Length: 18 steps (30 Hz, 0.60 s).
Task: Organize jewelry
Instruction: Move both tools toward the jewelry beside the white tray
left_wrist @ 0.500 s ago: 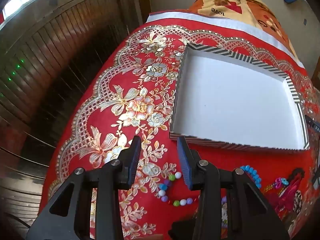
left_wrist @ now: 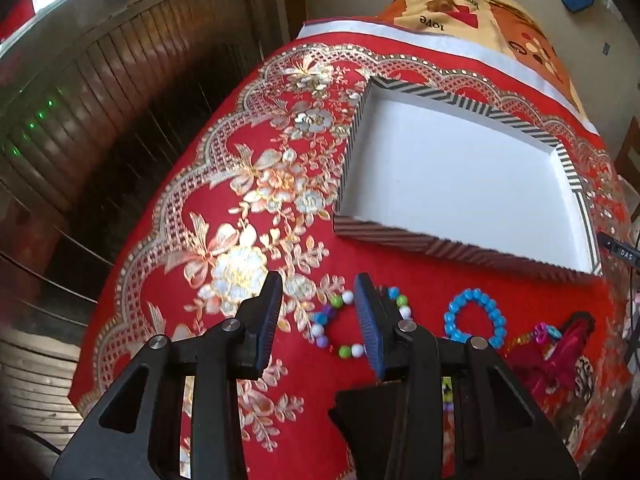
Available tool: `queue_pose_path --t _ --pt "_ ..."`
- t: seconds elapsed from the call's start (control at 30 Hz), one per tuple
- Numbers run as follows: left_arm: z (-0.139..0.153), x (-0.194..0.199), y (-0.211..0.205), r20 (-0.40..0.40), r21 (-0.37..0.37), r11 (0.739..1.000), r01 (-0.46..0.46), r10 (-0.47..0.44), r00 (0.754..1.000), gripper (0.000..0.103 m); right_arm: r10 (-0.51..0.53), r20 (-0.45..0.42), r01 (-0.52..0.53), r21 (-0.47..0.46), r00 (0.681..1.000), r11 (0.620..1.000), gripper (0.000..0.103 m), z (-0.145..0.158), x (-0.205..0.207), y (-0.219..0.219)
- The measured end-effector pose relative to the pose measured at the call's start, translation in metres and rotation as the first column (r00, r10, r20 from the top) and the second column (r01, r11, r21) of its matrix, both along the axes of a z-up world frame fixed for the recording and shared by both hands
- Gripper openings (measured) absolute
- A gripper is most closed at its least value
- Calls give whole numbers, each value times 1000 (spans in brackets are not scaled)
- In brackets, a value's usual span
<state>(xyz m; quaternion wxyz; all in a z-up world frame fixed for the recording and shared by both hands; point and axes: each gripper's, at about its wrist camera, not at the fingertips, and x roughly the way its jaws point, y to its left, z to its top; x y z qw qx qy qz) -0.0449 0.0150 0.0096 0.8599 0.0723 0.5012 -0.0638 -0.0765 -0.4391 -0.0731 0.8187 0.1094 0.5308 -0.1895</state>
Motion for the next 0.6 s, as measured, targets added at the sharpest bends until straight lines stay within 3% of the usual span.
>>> queue_pose_path --t 0.27,0.43,0.6 --pt "-2 -14 6 -35 -48 999 12 -14 999 36 37 55 -32 -93 998 995 98 66 -49 59" --pt "1 -22 8 -29 -55 998 35 -37 999 36 70 97 -64 -58 993 996 98 104 -77 119" --pt "4 -28 10 -25 -50 997 64 -65 998 36 90 129 -87 -30 987 996 98 112 -90 176"
